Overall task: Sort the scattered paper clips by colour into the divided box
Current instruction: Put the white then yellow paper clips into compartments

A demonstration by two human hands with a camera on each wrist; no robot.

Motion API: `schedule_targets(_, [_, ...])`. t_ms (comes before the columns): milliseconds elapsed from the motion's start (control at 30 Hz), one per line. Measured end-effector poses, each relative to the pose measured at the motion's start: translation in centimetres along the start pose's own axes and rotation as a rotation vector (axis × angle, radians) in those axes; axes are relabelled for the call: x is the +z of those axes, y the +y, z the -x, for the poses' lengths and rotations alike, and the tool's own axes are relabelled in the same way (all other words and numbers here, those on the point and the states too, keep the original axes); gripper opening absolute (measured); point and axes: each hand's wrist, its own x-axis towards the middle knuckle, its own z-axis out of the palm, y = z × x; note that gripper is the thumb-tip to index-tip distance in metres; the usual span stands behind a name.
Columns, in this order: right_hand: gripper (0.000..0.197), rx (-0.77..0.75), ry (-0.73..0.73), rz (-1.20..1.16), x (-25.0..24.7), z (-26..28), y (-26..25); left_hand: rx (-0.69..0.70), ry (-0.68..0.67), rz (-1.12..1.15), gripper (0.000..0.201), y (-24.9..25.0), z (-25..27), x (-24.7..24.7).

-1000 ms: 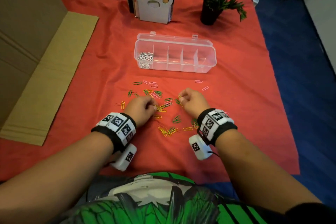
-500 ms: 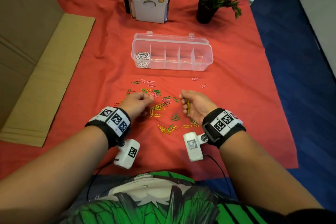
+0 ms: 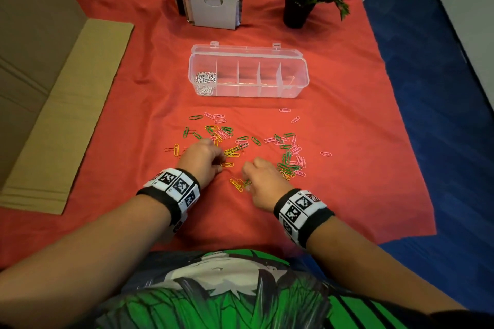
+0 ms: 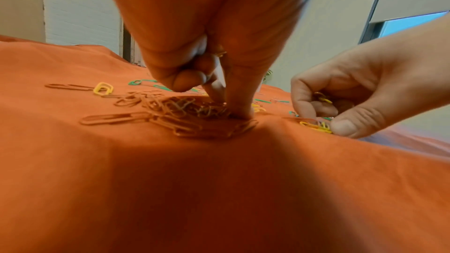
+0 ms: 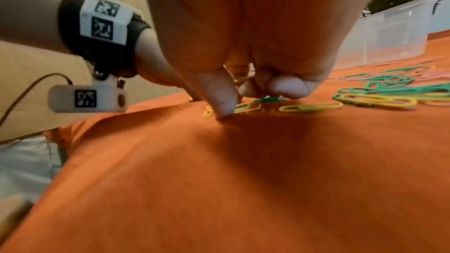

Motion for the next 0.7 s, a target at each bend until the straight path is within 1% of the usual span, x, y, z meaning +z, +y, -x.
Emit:
schedule_targets(100, [0.018, 0.046, 0.05, -0.023, -0.1, -0.3, 1.1, -0.009, 0.0, 0.013, 0.013, -0.4, 0.0, 0.2])
schedule_targets(200, [0.014, 0.148, 0.103, -0.11, -1.2, -1.0, 2.7, -0.011, 0.022, 0.071, 0.008, -0.4, 0.1, 0.1])
schedule_targets(267, [0.013, 0.232, 0.112, -0.191, -2.4, -1.3, 3.8, -0.053, 0.041, 0.155, 0.005, 0.1, 0.1, -0.1])
schedule_targets(300, [0.011, 0.275, 0.12, -0.238, -3.0, -1.4, 4.1, -0.096, 0.04, 0.212, 0.004, 0.5, 0.0, -0.3])
schedule_targets(333, [0.006, 0.31, 0.128, -0.3, -3.5, -1.5, 4.4, -0.151, 0.029, 0.291, 0.006, 0.9, -0.2, -0.4])
schedule_targets(367, [0.004, 0.333, 0.134, -0.382, -3.9, -1.7, 4.6, -0.221, 0.003, 0.417, 0.009, 1.3, -0.4, -0.5])
schedule_targets(467, [0.013, 0.375, 0.158, -0.612, -4.7, -1.8, 4.5, -0.434, -0.088, 0.999, 0.027, 2.3, -0.7, -1.1])
schedule_targets(500, [0.013, 0.385, 0.171, -0.65, -4.9, -1.8, 4.5, -0.478, -0.11, 1.136, 0.03, 2.5, -0.7, -1.5])
schedule_targets(533, [0.014, 0.39, 0.186, -0.67, -5.0, -1.8, 4.6, -0.506, -0.117, 1.22, 0.03, 2.7, -0.7, -1.8])
schedule_targets(600, [0.016, 0.42, 0.206, -0.665, -5.0, -1.9, 4.9, -0.532, -0.103, 1.244, 0.027, 2.7, -0.9, -2.0])
schedule_targets(633, [0.015, 0.445, 0.213, -0.622, -4.9, -1.9, 5.0, -0.528, -0.072, 1.167, 0.025, 2.5, -1.1, -1.8])
schedule_targets(667, [0.014, 0.467, 0.223, -0.556, -4.9, -1.9, 5.2, -0.496, -0.026, 1.023, 0.022, 2.2, -1.2, -1.6])
schedule_targets(700, [0.016, 0.484, 0.226, -0.489, -5.0, -1.8, 5.3, -0.44, 0.015, 0.829, 0.019, 2.0, -1.4, -1.4])
